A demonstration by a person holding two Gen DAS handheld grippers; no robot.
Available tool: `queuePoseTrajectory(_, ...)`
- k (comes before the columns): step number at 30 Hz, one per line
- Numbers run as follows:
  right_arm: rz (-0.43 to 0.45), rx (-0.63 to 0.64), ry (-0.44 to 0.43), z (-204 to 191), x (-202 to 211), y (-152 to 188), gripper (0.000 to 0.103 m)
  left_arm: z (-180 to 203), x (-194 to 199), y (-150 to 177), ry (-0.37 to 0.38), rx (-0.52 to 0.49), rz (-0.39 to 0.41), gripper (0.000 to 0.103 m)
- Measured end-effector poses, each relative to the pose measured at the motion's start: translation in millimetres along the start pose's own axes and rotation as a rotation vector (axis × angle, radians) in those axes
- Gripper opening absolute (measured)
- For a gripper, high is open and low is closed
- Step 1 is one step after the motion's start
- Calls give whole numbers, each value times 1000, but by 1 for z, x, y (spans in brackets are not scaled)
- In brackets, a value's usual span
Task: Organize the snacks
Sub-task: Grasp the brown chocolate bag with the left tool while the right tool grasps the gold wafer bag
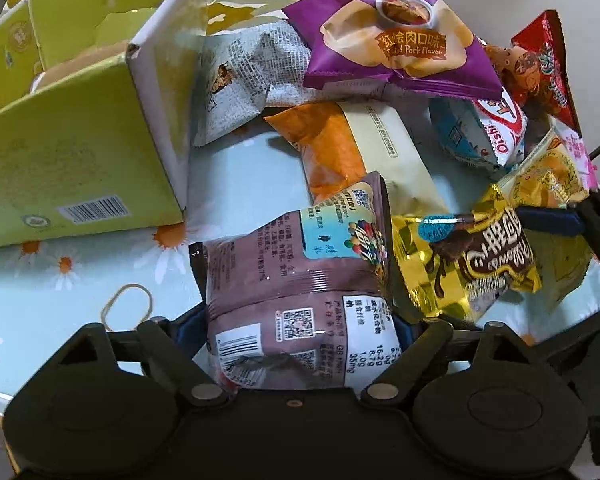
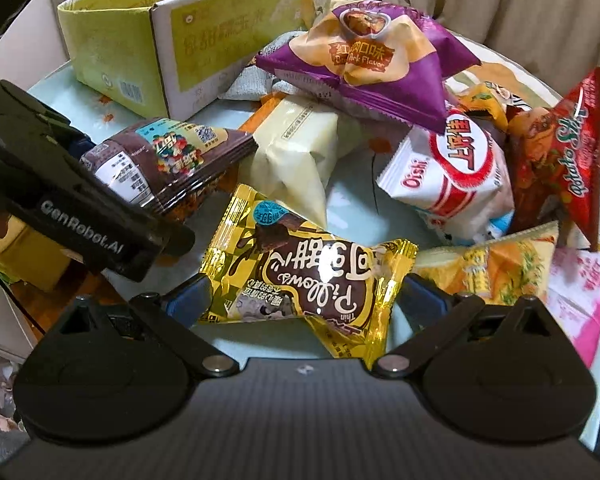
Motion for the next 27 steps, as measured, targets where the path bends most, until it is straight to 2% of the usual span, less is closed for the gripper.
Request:
queuePoseTrajectory(5,-4,-38,-1,3,-5,-5,103,-7,7,2,7,45,2,88)
queuePoseTrajectory(10,-34,-41,70,-1,-10,0,103,-12,7,2,6,77,1,88)
queuePoseTrajectory(17,17,-69,30,1,-14,-6,103,-12,8,4,6,70,10,88)
queuePoseTrajectory(20,14,-58,-14,-4,-18,-9,87,-13,9,4,5,66,15,86)
queuePoseTrajectory(22,14,-62,-23,-5,-18,-9,83,-12,11,5,3,64,21,84)
queuePoseTrajectory(25,18,-92,-47,-4,-13,-9,72,-12,16,7,5,64,23,83)
queuePoseTrajectory(27,21,-101,-44,-3,-8,-7,68,-12,20,8,10,71,27,82)
Point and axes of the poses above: each gripper's, at about its wrist camera, not at the fingertips, and x roughly against the way its jaws point, z to its right, y to its underside, the point moved 6 cm from there along -x, roughly the way its jaws point, and after that the axes turned 5 degrees about z, right-handed, at the moved point
